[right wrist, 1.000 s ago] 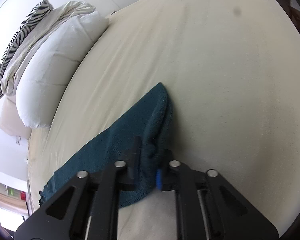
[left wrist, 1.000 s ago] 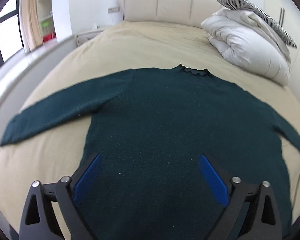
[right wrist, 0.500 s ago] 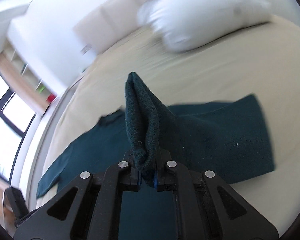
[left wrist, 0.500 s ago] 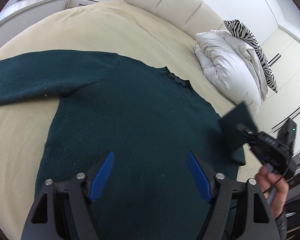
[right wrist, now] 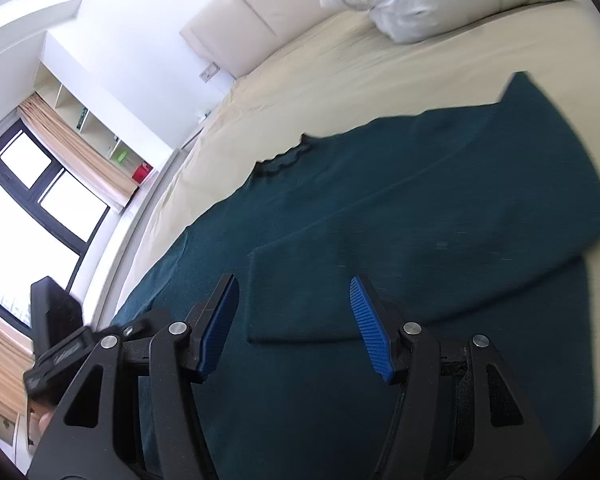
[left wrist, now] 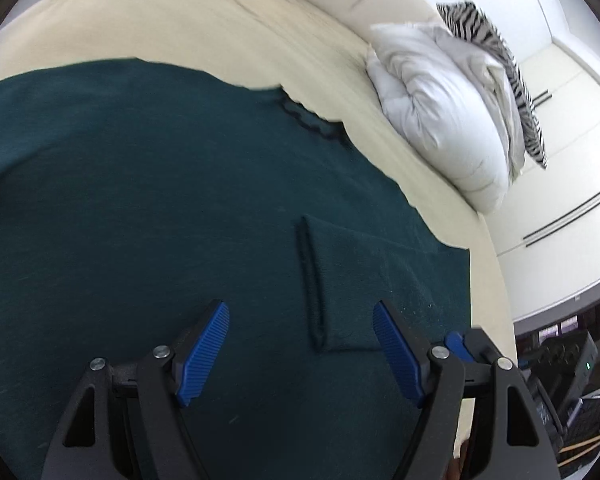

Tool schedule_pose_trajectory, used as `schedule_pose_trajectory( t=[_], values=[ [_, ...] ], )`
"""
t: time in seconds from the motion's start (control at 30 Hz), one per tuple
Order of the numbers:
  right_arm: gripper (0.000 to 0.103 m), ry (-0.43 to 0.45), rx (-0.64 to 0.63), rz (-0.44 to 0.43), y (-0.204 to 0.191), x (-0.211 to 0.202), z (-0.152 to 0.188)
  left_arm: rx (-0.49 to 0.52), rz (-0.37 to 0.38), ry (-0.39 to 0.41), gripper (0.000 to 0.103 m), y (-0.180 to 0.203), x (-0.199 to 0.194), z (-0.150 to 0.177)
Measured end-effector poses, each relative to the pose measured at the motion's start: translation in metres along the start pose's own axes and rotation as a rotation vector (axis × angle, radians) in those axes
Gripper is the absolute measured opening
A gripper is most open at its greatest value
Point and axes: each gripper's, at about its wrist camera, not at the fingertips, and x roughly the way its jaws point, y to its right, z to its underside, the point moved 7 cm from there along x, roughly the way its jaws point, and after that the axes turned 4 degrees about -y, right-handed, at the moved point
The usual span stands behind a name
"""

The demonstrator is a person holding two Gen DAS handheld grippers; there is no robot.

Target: Fold small clothes

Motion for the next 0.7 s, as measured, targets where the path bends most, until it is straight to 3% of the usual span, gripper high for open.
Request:
schedule_pose_trajectory(
  t=[0.17, 0.23, 0.33, 0.43, 0.6, 0.7],
  values=[
    [0.057, -0.004, 0.106, -0.001, 0.055, -0.044, 0.023, 0.063, -0.067, -0.034, 0.052, 0.022, 0.036, -0.013],
    [0.057, 0.003, 0.137, 0.003, 0.071, -0.057, 0.028, 0.085, -0.118, -0.040, 0.035, 0.024, 0.042, -0.017],
    [0.057, -0.002, 0.169, 0.002, 0.093, -0.050, 0.035, 0.103, -0.156, -0.037, 0.019, 0.023, 0.042, -0.020],
    [0.057, 0.019, 0.182, 0.013, 0.099, -0.048, 0.032, 0.153, -0.201, -0.024, 0.012, 0.024, 0.040, -0.017],
    [0.057, 0.031, 0.197, 0.043, 0.094, -0.036, 0.027, 0.284, -0.310, 0.013, 0.012, 0.039, 0.037, -0.014],
    [0.057, 0.024, 0.209, 0.053, 0.079, -0.038, 0.034, 0.296, -0.282, 0.005, 0.012, 0.040, 0.040, -0.011]
  ],
)
